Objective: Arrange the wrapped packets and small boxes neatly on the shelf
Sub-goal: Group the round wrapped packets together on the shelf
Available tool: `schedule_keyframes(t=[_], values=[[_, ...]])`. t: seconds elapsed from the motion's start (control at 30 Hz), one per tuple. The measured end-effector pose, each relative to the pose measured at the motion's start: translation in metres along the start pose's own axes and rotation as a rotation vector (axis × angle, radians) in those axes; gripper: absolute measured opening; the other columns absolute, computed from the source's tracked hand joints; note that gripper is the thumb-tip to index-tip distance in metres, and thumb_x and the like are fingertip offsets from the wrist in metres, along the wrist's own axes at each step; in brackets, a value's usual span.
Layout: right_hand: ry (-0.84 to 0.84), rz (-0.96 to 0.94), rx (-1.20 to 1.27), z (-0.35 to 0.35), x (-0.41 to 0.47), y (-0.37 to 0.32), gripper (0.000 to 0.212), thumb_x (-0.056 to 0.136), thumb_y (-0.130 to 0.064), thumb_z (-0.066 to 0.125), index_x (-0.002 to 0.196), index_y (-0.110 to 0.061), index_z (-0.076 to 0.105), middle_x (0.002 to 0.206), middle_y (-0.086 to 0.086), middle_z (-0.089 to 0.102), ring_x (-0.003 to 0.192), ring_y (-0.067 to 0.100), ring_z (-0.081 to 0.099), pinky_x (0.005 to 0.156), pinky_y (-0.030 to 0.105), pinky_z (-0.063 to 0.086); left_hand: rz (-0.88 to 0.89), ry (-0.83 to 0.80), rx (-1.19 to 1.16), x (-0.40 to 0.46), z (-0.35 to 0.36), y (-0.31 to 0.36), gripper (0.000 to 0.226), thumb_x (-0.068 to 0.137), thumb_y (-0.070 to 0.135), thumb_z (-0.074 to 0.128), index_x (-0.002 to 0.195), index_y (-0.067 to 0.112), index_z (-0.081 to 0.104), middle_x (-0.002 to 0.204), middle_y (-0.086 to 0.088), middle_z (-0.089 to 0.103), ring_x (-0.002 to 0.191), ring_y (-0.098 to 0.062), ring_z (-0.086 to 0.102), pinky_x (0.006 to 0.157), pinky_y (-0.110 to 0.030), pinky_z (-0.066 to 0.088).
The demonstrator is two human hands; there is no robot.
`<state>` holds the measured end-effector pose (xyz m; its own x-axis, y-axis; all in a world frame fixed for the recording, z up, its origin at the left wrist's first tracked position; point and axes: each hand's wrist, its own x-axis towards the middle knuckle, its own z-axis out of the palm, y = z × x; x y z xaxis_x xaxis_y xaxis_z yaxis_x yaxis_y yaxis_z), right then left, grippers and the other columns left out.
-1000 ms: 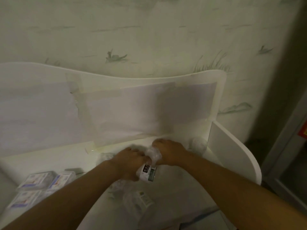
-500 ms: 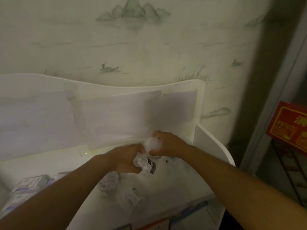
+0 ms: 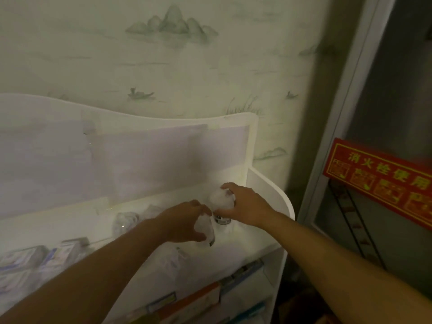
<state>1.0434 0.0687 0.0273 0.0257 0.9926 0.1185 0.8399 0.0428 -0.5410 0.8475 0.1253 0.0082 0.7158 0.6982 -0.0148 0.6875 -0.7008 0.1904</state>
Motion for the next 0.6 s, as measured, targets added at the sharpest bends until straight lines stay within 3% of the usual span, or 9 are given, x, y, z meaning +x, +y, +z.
schedule_keyframes(t=[0.27,0.6], values=[[0.027,0.125,0.017,-0.004,-0.051,0.04,0.071,0.077,-0.05,0.073,0.137,-0.029,0.042,0.132,-0.001,0.056,0.112,0.019,0.058,0.097,0.035,0.048,0.037,-0.01,-0.044,0.008,0.029,0.038,0.066,0.077,0.044,0.075,0.132,0.026,0.043,0.133,0.001,0.051,0.113,-0.016,0.052,0.097,-0.033,0.048],[-0.022,0.266,0.006,0.012,-0.05,0.09,0.076,0.078,-0.043,0.075,0.141,-0.029,0.034,0.141,-0.003,0.045,0.125,0.02,0.047,0.106,0.036,0.04,0.008,-0.013,0.024,0.024,0.051,0.054,0.067,0.082,0.042,0.07,0.139,0.027,0.039,0.142,0.002,0.045,0.119,-0.018,0.051,0.097,-0.031,0.047]])
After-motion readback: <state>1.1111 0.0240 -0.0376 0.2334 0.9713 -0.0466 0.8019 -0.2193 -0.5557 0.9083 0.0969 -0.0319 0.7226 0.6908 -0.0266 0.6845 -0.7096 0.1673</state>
